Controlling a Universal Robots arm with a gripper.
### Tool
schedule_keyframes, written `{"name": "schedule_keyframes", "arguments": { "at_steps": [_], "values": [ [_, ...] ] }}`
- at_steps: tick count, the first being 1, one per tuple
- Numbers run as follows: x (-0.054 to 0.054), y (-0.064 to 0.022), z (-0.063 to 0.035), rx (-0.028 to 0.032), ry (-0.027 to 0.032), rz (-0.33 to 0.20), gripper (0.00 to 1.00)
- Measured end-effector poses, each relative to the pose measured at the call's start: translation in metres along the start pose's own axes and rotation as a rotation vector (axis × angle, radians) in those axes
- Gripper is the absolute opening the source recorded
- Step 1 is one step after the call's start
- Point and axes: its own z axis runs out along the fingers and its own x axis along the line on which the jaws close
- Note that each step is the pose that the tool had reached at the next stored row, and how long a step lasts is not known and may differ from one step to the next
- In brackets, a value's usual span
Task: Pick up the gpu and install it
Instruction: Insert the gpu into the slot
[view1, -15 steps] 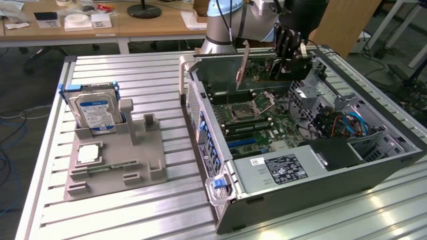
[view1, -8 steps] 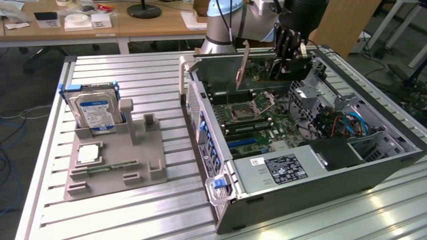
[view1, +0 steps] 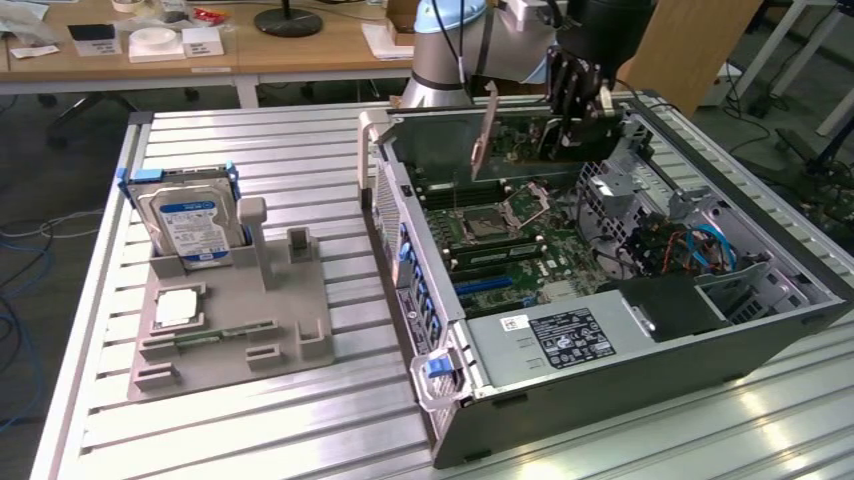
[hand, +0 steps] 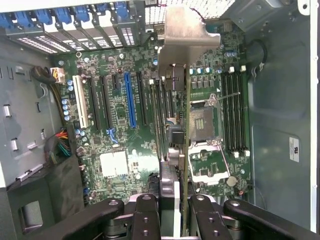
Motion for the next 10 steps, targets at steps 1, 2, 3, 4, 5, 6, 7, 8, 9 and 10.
{"name": "schedule_keyframes", "arguments": {
  "at_steps": [1,2,3,4,5,6,7,8,9,10],
  "values": [
    [0.0001,0.0008,0.0004,-0.0004,-0.0004,-0.007,0.28],
    [0.0002,0.0013,0.0006,-0.0009,-0.0008,-0.016,0.28],
    [0.0003,0.0019,0.0011,-0.0014,-0.0014,-0.024,0.28],
    [0.0004,0.0029,0.0017,-0.0017,-0.0019,-0.031,0.28],
    [0.0006,0.0037,0.0022,-0.0019,-0.0019,-0.033,0.28],
    [0.0007,0.0042,0.0029,-0.0022,-0.0019,-0.034,0.28],
    [0.0011,0.0043,0.0036,-0.0026,-0.0019,-0.034,0.28],
    [0.0018,0.0043,0.004,-0.0029,-0.0018,-0.034,0.28],
    [0.0025,0.0044,0.0045,-0.0032,-0.0018,-0.034,0.28],
    [0.003,0.0045,0.005,-0.0034,-0.0018,-0.034,0.28]
  ]
}}
